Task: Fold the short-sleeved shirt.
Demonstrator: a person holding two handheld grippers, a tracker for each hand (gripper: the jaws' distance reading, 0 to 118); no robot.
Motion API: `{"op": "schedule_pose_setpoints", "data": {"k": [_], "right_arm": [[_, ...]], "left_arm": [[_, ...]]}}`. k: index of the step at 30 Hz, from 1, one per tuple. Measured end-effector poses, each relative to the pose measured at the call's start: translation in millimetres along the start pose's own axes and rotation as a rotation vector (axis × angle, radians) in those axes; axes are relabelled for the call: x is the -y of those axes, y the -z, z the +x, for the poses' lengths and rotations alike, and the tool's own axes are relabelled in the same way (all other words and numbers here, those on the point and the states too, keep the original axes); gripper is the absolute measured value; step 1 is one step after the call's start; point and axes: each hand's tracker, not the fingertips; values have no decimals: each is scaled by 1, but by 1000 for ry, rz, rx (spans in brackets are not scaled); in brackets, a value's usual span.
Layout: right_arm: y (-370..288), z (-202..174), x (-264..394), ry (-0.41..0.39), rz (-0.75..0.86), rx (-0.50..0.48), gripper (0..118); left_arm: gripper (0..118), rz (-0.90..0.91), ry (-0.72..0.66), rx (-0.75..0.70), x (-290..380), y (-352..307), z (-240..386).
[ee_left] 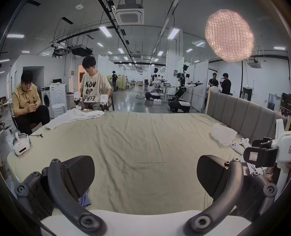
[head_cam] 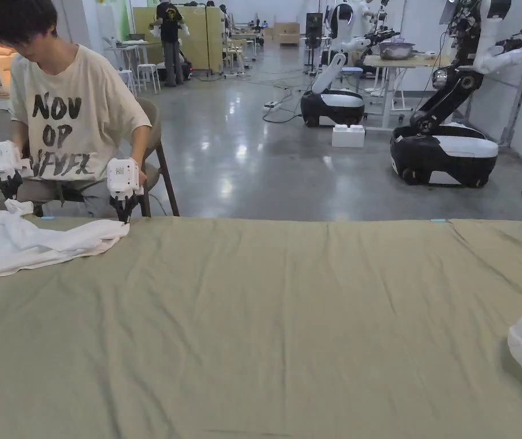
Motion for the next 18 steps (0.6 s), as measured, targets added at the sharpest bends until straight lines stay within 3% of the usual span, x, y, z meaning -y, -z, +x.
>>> {"op": "schedule_pose_setpoints", "data": {"k": [5,10,18], "right_arm": [[4,3,11,-3,-49,-58,118],[1,4,25,4,-62,-2,118],[6,11,37,32,-125,3,118]], "left_arm": [[118,3,-16,3,1,-4,-1],[118,-62,-7,-23,18,-6,-5],[118,-153,-48,-52,32,4,-11]]}}
